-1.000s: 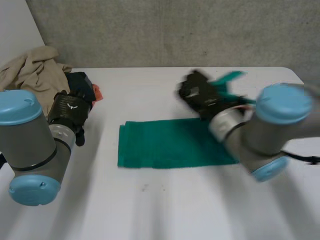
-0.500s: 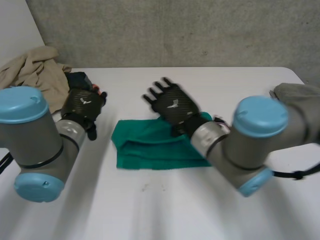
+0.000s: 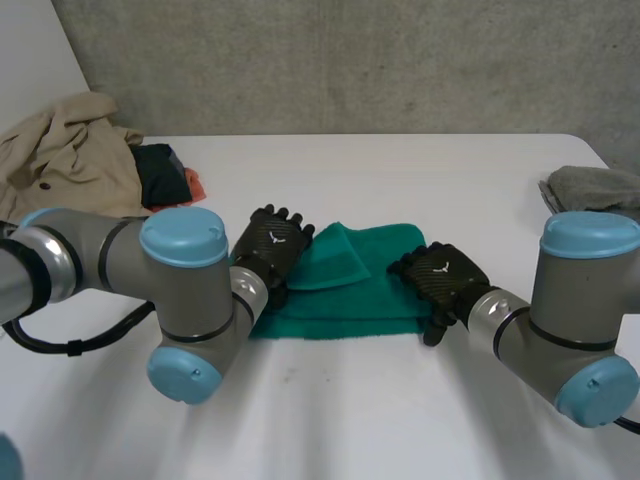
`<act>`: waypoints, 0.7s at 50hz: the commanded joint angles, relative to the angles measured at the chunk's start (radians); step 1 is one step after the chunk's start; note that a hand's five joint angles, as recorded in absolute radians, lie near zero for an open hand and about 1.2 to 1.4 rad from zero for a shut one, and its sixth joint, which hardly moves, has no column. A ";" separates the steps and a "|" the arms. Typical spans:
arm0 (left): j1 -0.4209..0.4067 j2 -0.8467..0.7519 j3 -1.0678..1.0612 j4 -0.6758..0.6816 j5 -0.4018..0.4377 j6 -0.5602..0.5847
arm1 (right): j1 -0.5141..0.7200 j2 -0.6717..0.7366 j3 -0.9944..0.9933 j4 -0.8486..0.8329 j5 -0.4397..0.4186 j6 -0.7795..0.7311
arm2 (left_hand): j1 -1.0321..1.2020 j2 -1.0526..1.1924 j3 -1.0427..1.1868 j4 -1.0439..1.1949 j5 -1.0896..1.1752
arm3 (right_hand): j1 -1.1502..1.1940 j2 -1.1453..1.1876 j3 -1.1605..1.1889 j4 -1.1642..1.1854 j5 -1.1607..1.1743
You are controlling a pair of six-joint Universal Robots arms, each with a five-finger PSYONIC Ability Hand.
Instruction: Fold the laundry.
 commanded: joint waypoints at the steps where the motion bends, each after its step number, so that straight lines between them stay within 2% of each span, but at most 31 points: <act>1: 0.040 -0.063 0.125 0.008 -0.081 -0.001 | 0.003 0.021 -0.001 -0.018 0.007 0.002 | 0.138 0.132 0.124 0.129 0.111 | 0.164 0.160 0.157 0.160 0.155; 3: 0.083 -0.080 0.157 0.008 -0.153 -0.001 | 0.005 0.021 -0.001 -0.029 0.016 0.000 | 0.147 0.141 0.133 0.138 0.120 | 0.205 0.201 0.198 0.201 0.196; 4: 0.135 -0.091 0.178 0.006 -0.234 0.005 | 0.006 0.021 -0.001 -0.032 0.021 -0.001 | 0.144 0.138 0.130 0.136 0.117 | 0.222 0.218 0.215 0.219 0.214; 7: 0.157 -0.097 0.173 -0.001 -0.278 0.002 | 0.014 0.021 -0.003 -0.043 0.037 -0.004 | 0.127 0.120 0.113 0.118 0.100 | 0.240 0.236 0.233 0.237 0.231; 15: 0.068 -0.001 0.050 0.002 -0.151 0.000 | 0.028 0.026 -0.010 -0.050 0.065 -0.012 | 0.100 0.094 0.086 0.091 0.073 | 0.352 0.348 0.345 0.348 0.343; 22: 0.031 0.035 0.025 0.005 -0.139 0.003 | 0.032 0.027 -0.007 -0.050 0.065 -0.009 | 0.100 0.094 0.086 0.091 0.073 | 0.390 0.386 0.383 0.386 0.381; 28: 0.023 0.023 0.056 0.014 -0.105 0.005 | 0.037 0.027 -0.004 -0.050 0.067 -0.004 | 0.085 0.079 0.071 0.077 0.058 | 0.390 0.386 0.383 0.386 0.381; 33: 0.026 -0.049 0.128 0.042 0.018 0.005 | 0.063 0.029 -0.003 -0.052 0.067 0.002 | 0.088 0.082 0.074 0.080 0.061 | 0.390 0.386 0.383 0.386 0.381; 35: 0.028 -0.082 0.162 0.046 0.038 0.006 | 0.065 0.029 -0.003 -0.052 0.068 0.003 | 0.091 0.085 0.077 0.083 0.064 | 0.390 0.386 0.383 0.386 0.381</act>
